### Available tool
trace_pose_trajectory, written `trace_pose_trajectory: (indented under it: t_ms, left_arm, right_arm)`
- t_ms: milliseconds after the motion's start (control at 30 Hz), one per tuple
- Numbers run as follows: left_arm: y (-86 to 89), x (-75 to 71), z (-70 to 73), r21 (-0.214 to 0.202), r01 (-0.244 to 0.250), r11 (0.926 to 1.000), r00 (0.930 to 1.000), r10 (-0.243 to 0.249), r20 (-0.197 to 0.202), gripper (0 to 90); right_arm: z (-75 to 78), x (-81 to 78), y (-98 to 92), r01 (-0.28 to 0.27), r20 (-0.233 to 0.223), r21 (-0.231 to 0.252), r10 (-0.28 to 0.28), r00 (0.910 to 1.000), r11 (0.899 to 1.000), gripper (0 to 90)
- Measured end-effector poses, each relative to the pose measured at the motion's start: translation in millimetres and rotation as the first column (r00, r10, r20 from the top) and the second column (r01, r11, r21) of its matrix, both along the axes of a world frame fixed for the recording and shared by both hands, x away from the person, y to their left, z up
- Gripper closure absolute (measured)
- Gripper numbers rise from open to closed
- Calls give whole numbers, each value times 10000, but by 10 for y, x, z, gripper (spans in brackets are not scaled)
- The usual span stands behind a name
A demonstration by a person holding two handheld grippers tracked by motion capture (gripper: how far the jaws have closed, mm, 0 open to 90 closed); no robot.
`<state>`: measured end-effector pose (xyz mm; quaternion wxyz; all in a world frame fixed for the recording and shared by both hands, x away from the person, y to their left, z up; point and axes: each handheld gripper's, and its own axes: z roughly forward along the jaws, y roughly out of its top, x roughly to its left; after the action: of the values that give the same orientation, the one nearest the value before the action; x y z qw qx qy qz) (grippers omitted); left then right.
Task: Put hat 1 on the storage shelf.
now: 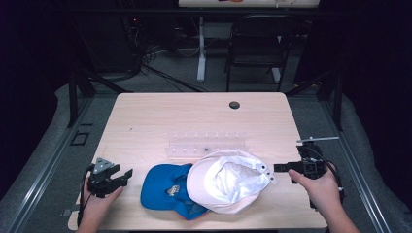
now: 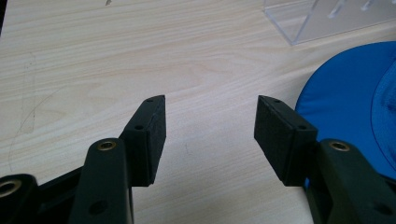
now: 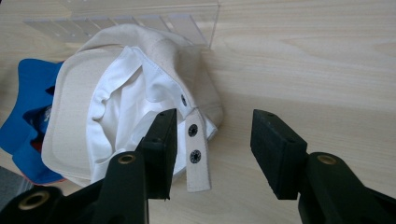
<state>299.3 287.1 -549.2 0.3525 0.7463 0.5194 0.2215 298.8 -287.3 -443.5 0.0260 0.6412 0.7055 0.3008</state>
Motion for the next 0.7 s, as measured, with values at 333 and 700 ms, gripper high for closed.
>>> trace_pose_trajectory:
  t_ms: [333, 700]
  left_arm:
    - [8, 6, -11, -19, 1, 10000, 10000, -2, -50, 441]
    - [32, -7, -12, 36, -42, 10000, 10000, 42, -60, 441]
  right_arm:
    - [-236, 85, 82, -85, -833, 480, 125, 9964, 9988, 509]
    - [-421, 188, 110, 18, -1446, 1181, 154, 9894, 9930, 509]
